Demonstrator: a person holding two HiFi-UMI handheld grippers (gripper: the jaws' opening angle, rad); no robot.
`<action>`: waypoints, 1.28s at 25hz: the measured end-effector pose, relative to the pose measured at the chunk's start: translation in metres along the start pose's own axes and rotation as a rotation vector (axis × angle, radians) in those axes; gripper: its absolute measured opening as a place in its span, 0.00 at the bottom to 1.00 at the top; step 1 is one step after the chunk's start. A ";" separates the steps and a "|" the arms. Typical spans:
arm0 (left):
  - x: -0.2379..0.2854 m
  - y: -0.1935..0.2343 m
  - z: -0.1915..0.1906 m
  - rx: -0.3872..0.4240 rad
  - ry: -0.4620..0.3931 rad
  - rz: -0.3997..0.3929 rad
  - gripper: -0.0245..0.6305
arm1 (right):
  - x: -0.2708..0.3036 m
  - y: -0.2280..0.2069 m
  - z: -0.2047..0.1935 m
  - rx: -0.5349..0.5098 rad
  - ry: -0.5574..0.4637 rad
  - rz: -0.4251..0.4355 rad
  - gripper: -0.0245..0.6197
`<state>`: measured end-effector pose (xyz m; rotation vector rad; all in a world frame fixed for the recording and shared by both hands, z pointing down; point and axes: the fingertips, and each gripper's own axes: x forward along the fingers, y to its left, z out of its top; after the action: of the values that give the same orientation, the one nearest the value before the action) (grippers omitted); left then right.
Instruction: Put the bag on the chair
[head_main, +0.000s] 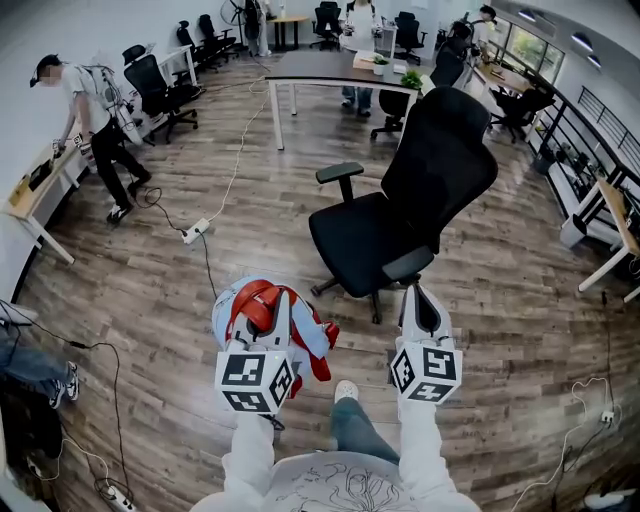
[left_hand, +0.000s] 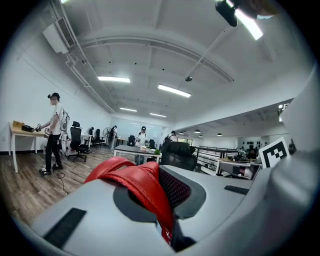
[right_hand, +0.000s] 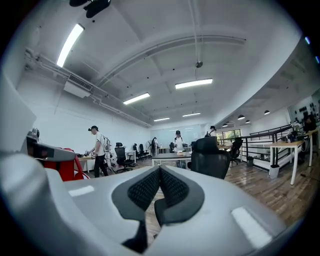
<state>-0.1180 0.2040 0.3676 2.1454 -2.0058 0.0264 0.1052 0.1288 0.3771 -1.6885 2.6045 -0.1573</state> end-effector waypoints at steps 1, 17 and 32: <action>0.013 -0.001 0.004 -0.002 -0.004 0.005 0.06 | 0.013 -0.008 0.004 0.000 -0.004 0.004 0.05; 0.183 0.001 0.049 -0.004 -0.049 0.038 0.06 | 0.175 -0.110 0.016 0.026 -0.006 0.010 0.05; 0.320 0.027 0.040 0.009 0.034 -0.020 0.06 | 0.282 -0.150 0.000 0.026 0.027 -0.060 0.05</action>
<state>-0.1251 -0.1196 0.3809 2.1561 -1.9688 0.0692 0.1265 -0.1888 0.3996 -1.7694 2.5594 -0.2163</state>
